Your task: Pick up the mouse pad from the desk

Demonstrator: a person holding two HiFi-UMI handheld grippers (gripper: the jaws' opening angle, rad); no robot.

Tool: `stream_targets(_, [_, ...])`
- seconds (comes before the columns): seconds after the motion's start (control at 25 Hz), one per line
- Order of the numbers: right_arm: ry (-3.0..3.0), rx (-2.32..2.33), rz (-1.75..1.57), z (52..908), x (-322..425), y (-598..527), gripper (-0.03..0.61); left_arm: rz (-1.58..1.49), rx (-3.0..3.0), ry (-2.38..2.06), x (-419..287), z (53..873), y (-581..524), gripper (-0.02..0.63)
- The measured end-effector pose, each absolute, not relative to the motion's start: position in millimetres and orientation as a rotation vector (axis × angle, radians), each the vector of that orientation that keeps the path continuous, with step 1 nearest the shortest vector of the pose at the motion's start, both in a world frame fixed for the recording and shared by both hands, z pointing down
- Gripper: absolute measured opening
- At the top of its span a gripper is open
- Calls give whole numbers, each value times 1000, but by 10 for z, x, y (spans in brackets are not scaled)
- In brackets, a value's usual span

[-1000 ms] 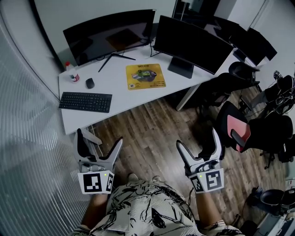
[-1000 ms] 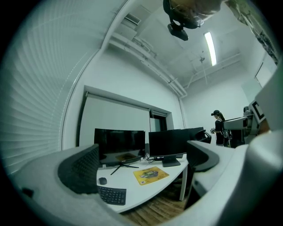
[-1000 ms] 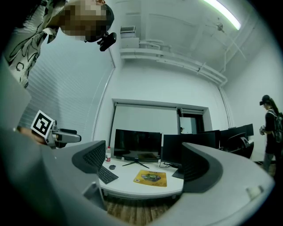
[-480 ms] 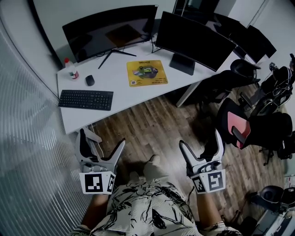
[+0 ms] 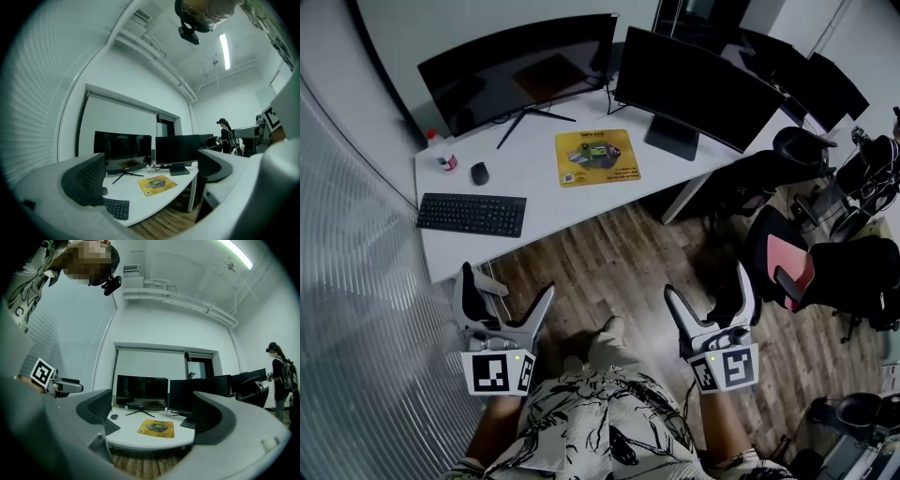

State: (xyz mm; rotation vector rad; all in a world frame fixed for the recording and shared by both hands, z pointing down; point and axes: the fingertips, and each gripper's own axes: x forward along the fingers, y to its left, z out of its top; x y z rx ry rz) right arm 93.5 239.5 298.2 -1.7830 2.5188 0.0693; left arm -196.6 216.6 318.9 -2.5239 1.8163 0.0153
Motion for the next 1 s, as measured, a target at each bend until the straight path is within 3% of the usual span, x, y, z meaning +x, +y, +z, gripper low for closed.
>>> stream_targets(1.0, [2557,-1708,-13,3210,1565,1135,528,-75,-2455,1907,-1399,3262,1102,601])
